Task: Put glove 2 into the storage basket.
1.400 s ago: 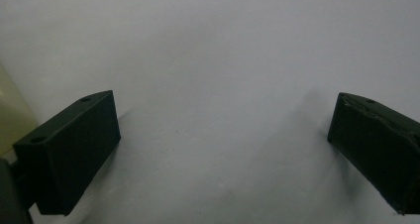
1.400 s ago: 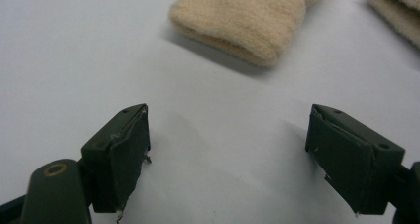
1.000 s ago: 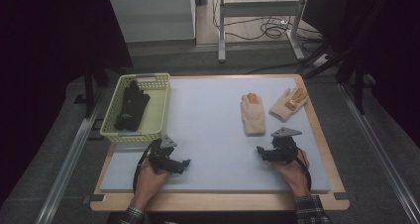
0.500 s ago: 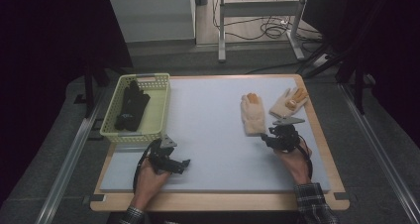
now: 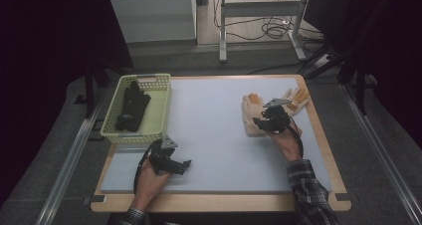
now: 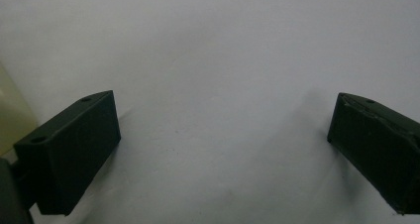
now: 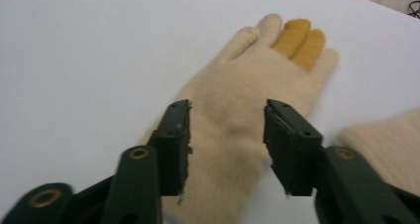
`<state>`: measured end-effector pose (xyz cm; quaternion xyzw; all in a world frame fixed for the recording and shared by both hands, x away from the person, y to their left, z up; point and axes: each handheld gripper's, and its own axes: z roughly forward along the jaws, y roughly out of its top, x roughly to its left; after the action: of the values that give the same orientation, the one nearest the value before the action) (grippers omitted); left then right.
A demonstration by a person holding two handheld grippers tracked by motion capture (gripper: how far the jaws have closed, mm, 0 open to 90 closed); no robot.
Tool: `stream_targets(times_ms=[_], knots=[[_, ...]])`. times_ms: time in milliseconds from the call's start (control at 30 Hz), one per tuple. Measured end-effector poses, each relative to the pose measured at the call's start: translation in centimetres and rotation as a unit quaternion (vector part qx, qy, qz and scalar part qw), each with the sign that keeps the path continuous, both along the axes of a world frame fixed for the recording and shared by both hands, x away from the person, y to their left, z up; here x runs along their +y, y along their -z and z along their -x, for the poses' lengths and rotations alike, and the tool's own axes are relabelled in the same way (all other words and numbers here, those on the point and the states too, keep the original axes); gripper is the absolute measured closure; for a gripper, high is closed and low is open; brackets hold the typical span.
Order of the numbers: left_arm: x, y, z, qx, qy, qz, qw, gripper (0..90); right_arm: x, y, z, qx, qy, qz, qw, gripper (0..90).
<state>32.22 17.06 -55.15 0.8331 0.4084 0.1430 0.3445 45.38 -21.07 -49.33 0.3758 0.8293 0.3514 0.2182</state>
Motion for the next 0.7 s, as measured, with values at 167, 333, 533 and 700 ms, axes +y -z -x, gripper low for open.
stream_targets(times_ms=[167, 333, 533, 700], knots=[[0.0, 0.0, 0.0, 0.0, 0.0, 0.0, 1.0, 0.0, 0.6, 0.7, -2.1, 0.001, 0.004, 0.008, 1.0, 38.7], [0.0, 0.0, 0.0, 0.0, 0.0, 0.0, 1.0, 0.0, 0.8, 1.8, -4.0, 0.012, 0.0, 0.007, 0.9999, 31.1], [0.0, 0.0, 0.0, 0.0, 0.0, 0.0, 1.0, 0.0, 0.6, 3.4, -5.2, 0.025, -0.009, -0.001, 0.9997, 31.3], [0.0, 0.0, 0.0, 0.0, 0.0, 0.0, 1.0, 0.0, 0.9, 3.3, -5.0, 0.025, 0.006, -0.008, 0.9996, 52.9]])
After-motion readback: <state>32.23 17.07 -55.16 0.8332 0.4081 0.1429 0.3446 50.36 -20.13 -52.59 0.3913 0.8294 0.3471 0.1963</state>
